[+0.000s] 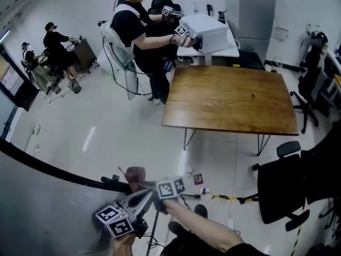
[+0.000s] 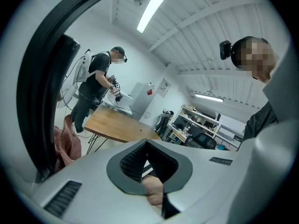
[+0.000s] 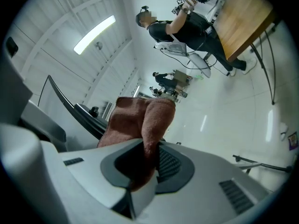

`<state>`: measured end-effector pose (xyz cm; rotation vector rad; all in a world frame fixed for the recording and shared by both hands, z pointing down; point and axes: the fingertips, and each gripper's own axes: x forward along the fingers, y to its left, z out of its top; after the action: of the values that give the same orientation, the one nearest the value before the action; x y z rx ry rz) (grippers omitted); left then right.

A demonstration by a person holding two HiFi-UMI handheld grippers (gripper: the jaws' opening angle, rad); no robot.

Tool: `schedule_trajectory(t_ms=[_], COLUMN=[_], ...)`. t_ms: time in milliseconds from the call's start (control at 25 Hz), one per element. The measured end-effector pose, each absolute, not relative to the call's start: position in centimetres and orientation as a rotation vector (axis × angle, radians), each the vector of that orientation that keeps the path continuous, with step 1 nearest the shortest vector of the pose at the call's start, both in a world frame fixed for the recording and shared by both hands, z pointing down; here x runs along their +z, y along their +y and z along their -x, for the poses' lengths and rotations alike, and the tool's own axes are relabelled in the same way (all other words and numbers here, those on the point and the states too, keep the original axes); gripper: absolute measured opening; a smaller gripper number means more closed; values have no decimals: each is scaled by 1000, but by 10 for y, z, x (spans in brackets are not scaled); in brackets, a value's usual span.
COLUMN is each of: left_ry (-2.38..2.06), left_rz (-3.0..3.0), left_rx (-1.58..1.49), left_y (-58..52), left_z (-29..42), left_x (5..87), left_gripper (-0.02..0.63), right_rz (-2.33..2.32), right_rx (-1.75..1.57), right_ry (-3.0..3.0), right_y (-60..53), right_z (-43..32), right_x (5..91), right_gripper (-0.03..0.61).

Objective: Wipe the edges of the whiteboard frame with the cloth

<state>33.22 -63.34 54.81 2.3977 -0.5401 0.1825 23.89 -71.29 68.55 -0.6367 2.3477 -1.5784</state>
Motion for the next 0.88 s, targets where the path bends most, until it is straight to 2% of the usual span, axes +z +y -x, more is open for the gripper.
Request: schedule_trajectory(t_ms=[880], left_ry=[-469], left_rz=[-2342], left_rx=[152], left_y=[-620], left_z=[-323], left_x=[590], left_gripper=[-11], right_rz=[777], right_rx=[-1677], right_ry=[2306], right_y=[-707], right_z=[-234], right_x=[750], right_gripper=[71])
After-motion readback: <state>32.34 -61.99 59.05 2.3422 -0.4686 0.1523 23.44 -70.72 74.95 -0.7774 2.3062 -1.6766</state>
